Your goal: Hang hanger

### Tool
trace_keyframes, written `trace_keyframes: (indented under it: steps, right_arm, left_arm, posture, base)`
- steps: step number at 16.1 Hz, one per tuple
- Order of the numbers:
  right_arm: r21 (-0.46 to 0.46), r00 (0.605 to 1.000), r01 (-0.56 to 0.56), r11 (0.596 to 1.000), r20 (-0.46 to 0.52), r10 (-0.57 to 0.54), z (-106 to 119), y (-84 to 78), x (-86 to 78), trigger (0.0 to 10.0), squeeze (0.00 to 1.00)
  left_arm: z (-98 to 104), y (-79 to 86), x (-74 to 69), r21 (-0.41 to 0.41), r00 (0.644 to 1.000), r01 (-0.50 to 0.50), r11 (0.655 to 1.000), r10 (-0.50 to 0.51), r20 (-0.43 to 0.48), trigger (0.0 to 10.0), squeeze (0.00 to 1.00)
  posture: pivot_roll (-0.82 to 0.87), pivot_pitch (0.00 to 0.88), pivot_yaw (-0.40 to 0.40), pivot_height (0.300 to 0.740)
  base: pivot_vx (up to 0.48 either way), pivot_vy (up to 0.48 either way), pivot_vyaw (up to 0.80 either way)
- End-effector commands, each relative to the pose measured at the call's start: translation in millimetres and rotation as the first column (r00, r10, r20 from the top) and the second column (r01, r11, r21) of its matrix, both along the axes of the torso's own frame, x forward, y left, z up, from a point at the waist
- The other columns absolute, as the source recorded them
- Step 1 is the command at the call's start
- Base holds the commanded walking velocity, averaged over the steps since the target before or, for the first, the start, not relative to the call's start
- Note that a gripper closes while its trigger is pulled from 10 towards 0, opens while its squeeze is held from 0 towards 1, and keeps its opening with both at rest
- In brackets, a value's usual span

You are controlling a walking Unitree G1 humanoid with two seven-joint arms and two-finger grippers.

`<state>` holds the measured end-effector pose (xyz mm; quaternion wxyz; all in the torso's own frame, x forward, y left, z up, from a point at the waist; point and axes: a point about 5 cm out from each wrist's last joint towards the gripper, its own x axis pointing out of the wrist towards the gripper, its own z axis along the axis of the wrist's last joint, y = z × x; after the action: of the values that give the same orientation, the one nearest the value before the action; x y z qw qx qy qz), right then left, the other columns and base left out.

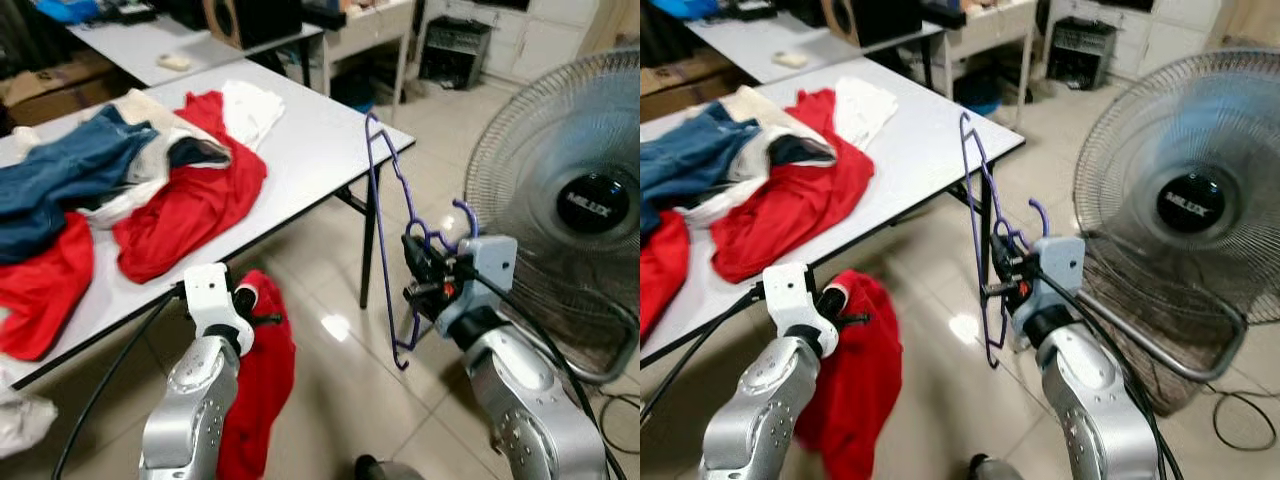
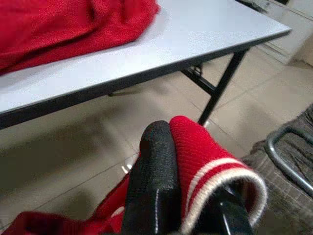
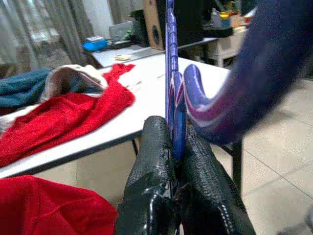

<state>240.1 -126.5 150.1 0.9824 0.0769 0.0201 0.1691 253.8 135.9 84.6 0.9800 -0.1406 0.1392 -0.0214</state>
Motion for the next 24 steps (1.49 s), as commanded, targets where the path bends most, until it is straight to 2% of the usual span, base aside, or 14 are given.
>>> trace_keyframes:
  steps: [1, 3, 4, 6, 7, 10, 11, 14, 17, 19, 20, 24]
  right_arm:
    - [-0.001, 1.000, -0.016, 1.000, -0.005, 0.016, 0, 0.8, 1.5, 10.0, 0.00]
    - [0.001, 1.000, -0.020, 1.000, -0.005, 0.020, 0, 0.6, 1.1, 10.0, 0.00]
    - [-0.014, 1.000, -0.030, 0.999, -0.005, 0.030, -1, 2.2, 1.4, 10.0, 0.00]
    - [-0.044, 0.998, -0.056, 0.997, -0.005, 0.056, -2, 6.1, 0.9, 10.0, 0.00]
    - [-0.069, 0.996, -0.084, 0.994, -0.005, 0.084, -2, 9.4, 0.1, 10.0, 0.00]
    - [-0.112, 0.994, -0.108, 0.988, 0.014, 0.111, 1, 10.0, 1.8, 10.0, 0.00]
    - [-0.125, 0.992, -0.117, 0.985, 0.024, 0.121, 6, 8.1, 4.6, 10.0, 0.00]
    - [-0.163, 0.987, -0.149, 0.975, 0.030, 0.156, 12, 4.7, 8.5, 10.0, 0.00]
    - [-0.249, 0.955, -0.279, 0.927, 0.028, 0.295, 25, -5.1, 7.5, 10.0, 0.00]
    - [-0.272, 0.943, -0.302, 0.914, 0.054, 0.328, 38, -12.0, 8.2, 10.0, 0.00]
    - [-0.318, 0.933, -0.294, 0.902, 0.108, 0.342, 53, -18.5, 12.5, 10.0, 0.00]
    - [-0.373, 0.925, -0.298, 0.879, 0.116, 0.363, 58, -24.0, 15.5, 10.0, 0.00]
  left_arm:
    - [9, -5.8, -0.3, -0.112, 0.997, 0.037, 0.993, -0.029, 0.068, 10.0, 0.00]
    - [6, -1.9, -2.7, -0.250, 0.998, 0.010, 0.968, 0.006, 0.061, 10.0, 0.00]
    - [2, 2.2, -2.3, -0.277, 0.999, -0.030, 0.960, 0.041, 0.033, 10.0, 0.00]
    - [2, 1.8, -1.3, -0.260, 0.999, -0.020, 0.965, 0.030, 0.035, 10.0, 0.00]
    - [7, 1.9, 0.2, -0.238, 0.997, 0.004, 0.971, 0.013, 0.072, 10.0, 0.00]
    - [26, 7.6, 6.9, -0.053, 0.985, 0.041, 0.998, -0.032, 0.167, 10.0, 0.00]
    - [43, 9.6, 11.9, 0.005, 0.970, 0.067, 0.998, -0.067, 0.235, 10.0, 0.00]
    - [63, 6.9, 16.2, 0.024, 0.949, 0.115, 0.993, -0.117, 0.293, 10.0, 0.00]
    - [83, 6.9, 27.2, 0.090, 0.930, 0.094, 0.991, -0.120, 0.348, 10.0, 0.00]
    - [94, 8.4, 34.8, 0.112, 0.925, 0.075, 0.991, -0.111, 0.363, 10.0, 0.00]
    - [114, 9.9, 46.7, 0.109, 0.909, 0.059, 0.992, -0.098, 0.406, 10.0, 0.00]
    - [134, 10.7, 60.1, 0.136, 0.897, 0.061, 0.989, -0.114, 0.427, 10.0, 0.00]
  posture:
    - [-0.13, 0.000, 0.081, 0.740]
    - [-0.13, 0.000, 0.071, 0.740]
    - [-0.12, 0.000, 0.070, 0.740]
    - [-0.12, 0.000, 0.070, 0.740]
    - [-0.12, 0.000, 0.074, 0.740]
    - [-0.12, 0.000, 0.073, 0.740]
    - [-0.12, 0.000, 0.073, 0.740]
    - [-0.12, 0.000, 0.071, 0.740]
    - [-0.12, 0.000, 0.075, 0.740]
    - [-0.12, 0.000, 0.072, 0.740]
    - [-0.12, 0.000, 0.069, 0.740]
    - [-0.12, 0.000, 0.068, 0.740]
  base:
    - [0.000, 0.000, 0.00]
    - [0.000, 0.000, 0.00]
    - [0.000, 0.000, 0.00]
    - [0.000, 0.000, 0.00]
    - [0.000, 0.000, 0.80]
    - [0.000, 0.000, 0.80]
    - [0.000, 0.000, 0.80]
    - [0.000, 0.000, 0.53]
    - [0.000, 0.000, 0.00]
    - [0.165, 0.000, 0.00]
    - [0.398, 0.000, 0.00]
    - [0.405, 0.000, 0.67]
